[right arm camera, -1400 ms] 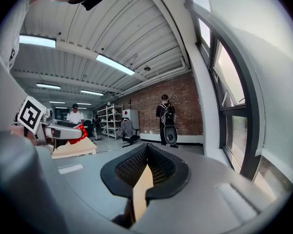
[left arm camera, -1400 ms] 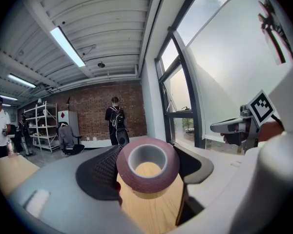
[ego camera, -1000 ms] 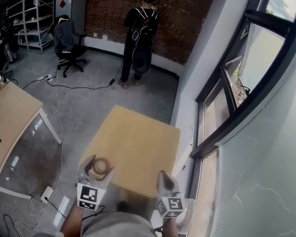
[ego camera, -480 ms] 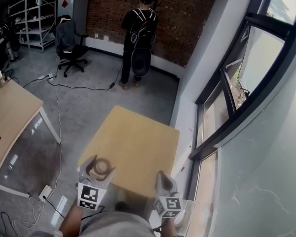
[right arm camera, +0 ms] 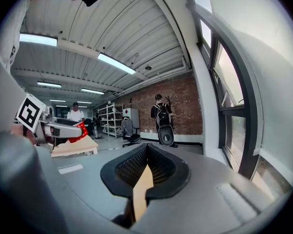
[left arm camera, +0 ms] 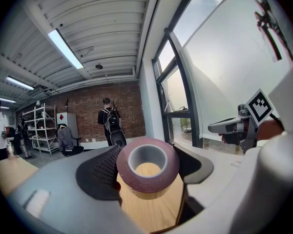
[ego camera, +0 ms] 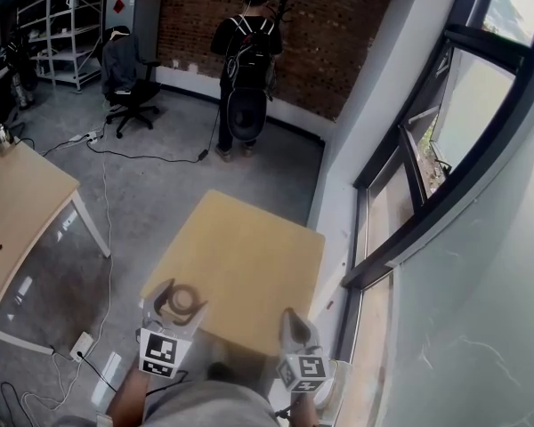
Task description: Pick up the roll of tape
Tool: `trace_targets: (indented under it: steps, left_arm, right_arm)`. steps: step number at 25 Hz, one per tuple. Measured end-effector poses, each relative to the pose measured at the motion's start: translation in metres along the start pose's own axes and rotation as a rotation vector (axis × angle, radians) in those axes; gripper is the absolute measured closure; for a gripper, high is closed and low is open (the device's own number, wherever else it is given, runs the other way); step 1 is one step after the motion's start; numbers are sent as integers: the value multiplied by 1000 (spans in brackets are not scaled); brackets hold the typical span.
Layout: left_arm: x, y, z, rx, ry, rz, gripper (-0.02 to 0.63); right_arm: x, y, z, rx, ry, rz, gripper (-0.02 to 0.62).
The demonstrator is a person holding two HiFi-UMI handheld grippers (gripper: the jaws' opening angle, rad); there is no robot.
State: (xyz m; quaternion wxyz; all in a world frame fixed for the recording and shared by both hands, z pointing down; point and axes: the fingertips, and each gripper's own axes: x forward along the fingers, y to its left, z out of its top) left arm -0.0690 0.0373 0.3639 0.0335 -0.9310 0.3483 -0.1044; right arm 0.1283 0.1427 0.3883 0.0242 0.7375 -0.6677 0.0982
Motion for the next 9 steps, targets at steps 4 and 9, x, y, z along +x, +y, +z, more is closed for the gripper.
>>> trace_targets:
  steps: [4,9]
  left_arm:
    - [0,-1,0,2,2,1,267]
    - [0,3,1,-1,3,5,267]
  right_arm:
    - [0,0,0,4,4,0,581]
    - [1,-2,-2,9,10,-3,581]
